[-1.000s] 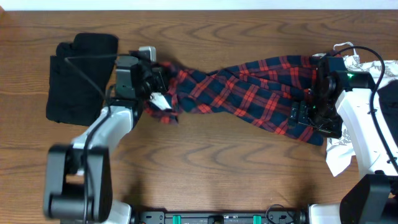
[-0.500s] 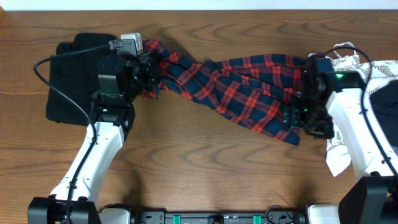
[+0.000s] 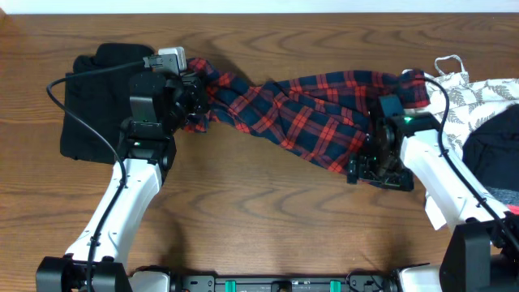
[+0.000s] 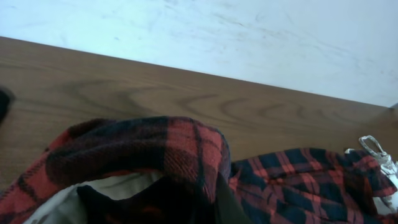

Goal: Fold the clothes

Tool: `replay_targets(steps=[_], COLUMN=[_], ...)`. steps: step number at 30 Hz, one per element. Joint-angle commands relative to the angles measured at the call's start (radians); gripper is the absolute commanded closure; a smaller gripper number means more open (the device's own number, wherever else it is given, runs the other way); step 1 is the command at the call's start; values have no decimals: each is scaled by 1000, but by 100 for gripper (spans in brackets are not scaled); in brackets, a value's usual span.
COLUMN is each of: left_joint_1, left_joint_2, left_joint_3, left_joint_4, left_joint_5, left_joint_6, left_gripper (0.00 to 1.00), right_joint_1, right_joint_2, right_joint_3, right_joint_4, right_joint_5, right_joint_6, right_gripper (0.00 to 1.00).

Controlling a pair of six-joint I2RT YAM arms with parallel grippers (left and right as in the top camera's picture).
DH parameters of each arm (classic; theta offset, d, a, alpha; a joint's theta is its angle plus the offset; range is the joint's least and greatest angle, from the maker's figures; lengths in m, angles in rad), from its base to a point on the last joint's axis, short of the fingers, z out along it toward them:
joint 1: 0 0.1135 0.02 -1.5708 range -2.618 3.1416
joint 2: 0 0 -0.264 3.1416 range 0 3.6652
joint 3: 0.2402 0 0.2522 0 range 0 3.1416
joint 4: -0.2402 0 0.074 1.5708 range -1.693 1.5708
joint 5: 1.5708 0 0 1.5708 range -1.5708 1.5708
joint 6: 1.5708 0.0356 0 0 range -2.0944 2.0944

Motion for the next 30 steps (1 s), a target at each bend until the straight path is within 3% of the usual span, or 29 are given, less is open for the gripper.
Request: replay_targets(steps=[1,8,14,17,22,30], left_joint_1=[2,2,2,2,2,2], left_joint_2=[-11,-11,-11,-11,-11,-11], left_joint_3=[21,21,21,21,21,21], left_joint_4=[-2,-46,-63,-67,-69,-112], left_joint_5=[-10,-9,-10,-10,-13,-13], left_joint_6=[-2,-2,-2,-2,-2,-2], left_gripper=[94,94,94,94,94,94], right_joint_1=[-6,-113,-265,-332,-401,-409], right_joint_2=[2,0,-2,-3,-3,-3], right_joint_3=[-9,-9,-9,-9,-9,-9], right_joint_4=[70,207,241,218,113,136], right_joint_5=[-83,-148,-328,-472,-492,-527], right_joint_6=[-43,77,-69,-263,-478,-515], right_gripper=[7,7,9,9,9,12])
